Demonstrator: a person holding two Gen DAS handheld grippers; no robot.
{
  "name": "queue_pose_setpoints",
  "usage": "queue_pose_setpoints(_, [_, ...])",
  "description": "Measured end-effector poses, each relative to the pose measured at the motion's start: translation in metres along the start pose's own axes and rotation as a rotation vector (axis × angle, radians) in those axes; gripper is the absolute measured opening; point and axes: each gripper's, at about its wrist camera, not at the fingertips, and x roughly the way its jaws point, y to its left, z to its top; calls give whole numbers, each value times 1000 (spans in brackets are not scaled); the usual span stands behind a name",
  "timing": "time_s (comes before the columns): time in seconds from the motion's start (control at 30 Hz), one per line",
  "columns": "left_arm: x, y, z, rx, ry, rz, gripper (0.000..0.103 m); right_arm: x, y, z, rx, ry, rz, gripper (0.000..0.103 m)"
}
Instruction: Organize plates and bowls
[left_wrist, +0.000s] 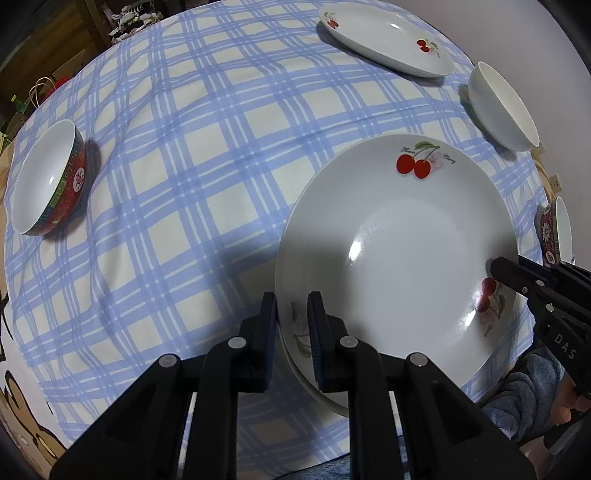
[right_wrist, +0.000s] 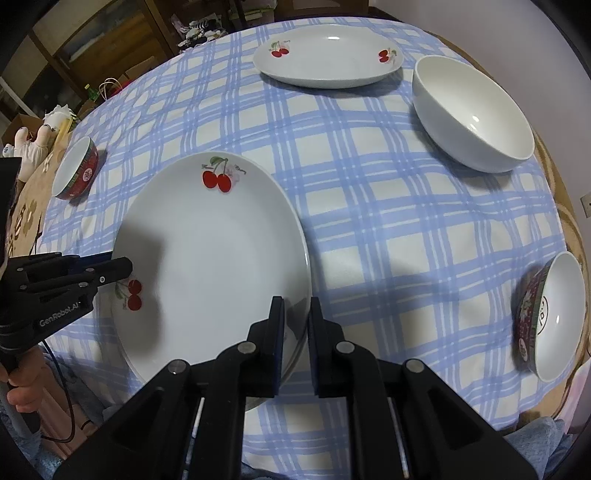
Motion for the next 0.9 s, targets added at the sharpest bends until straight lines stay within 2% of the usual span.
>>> queue_pose_setpoints(0.67, [7, -2, 1, 18, 10, 9, 18, 8, 0, 5, 0, 0, -25, 13])
queue_pose_setpoints(0.9, [5, -4, 1, 29, 7, 17, 19, 11, 5, 7, -19, 1, -60, 16])
